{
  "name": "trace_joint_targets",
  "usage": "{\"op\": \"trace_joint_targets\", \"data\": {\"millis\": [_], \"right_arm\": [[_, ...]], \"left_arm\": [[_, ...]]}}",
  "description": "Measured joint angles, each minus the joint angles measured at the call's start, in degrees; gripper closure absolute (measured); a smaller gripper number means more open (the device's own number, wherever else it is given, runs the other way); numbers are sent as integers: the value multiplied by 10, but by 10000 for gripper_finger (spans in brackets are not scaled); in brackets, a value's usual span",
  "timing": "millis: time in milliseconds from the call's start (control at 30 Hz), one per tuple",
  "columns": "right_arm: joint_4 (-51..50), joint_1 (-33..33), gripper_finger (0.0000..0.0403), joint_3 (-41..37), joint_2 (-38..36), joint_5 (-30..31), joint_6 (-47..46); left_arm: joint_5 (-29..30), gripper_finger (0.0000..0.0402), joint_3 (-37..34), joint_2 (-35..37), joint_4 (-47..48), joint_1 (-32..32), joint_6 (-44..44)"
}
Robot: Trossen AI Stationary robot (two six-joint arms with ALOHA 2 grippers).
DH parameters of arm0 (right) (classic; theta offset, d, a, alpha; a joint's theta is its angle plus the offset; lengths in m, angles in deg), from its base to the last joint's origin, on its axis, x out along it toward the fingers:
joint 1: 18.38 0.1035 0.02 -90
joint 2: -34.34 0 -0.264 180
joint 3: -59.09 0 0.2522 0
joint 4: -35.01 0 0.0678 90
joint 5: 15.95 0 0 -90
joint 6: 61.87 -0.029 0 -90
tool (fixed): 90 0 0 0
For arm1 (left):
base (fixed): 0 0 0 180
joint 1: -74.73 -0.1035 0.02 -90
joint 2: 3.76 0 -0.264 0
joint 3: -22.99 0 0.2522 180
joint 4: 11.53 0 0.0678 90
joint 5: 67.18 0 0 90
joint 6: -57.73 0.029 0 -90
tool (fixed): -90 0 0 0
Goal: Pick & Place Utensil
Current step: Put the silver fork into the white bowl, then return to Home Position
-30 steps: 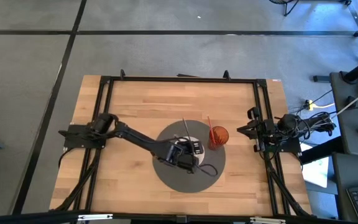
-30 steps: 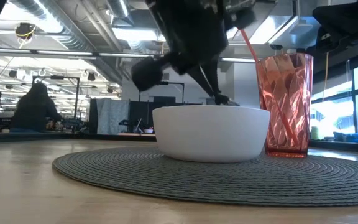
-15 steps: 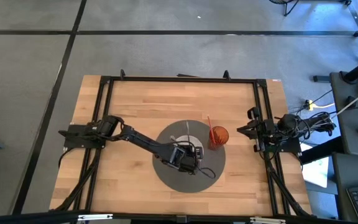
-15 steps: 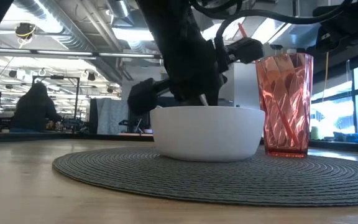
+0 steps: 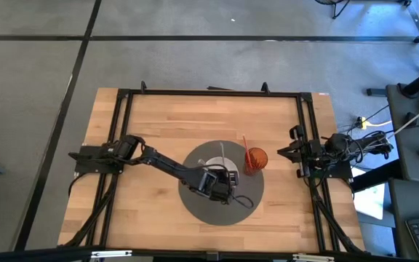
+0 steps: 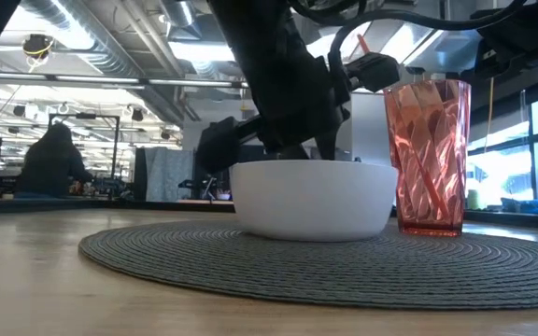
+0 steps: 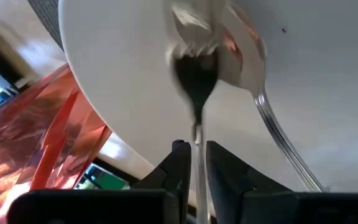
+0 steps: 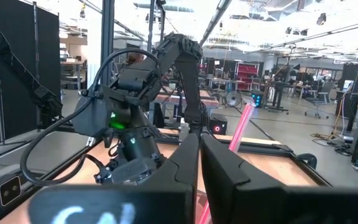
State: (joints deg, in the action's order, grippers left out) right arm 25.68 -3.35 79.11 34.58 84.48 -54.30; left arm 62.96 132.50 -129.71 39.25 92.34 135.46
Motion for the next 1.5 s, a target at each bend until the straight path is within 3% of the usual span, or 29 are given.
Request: {"op": "trace_joint_targets", "data": {"millis": [100,300,400,500,600,733,800,900,1033,1167,1333,1500], "right_arm": [[0,0,382,0,0,0,0],[-1,0,382,0,0,0,0],[-4,0,382,0,0,0,0],[-9,0,382,0,0,0,-3],[-12,0,386,0,0,0,-3],[-13,0,398,0,0,-1,10],[-13,0,397,0,0,-1,10],[-13,0,399,0,0,0,19],[-3,-6,400,0,0,3,29],[0,-27,401,4,0,0,24],[-40,-63,401,16,0,-33,9],[-46,-83,402,17,0,-70,-12]], "left_arm": [[27,350,0,0,-4,2,3],[155,350,10,11,-25,19,9],[178,361,17,48,17,30,-44],[170,378,18,106,104,38,-150],[87,396,17,183,213,34,-338],[-183,399,-24,313,278,-11,-567],[-249,400,-96,386,244,-29,-603],[-261,401,-228,504,117,-32,-599],[-342,400,-425,671,-153,-42,-541],[-331,401,-586,805,-403,-75,-564],[-326,400,-685,940,-435,-99,-589],[-383,400,-726,1074,-345,-85,-588]]}}
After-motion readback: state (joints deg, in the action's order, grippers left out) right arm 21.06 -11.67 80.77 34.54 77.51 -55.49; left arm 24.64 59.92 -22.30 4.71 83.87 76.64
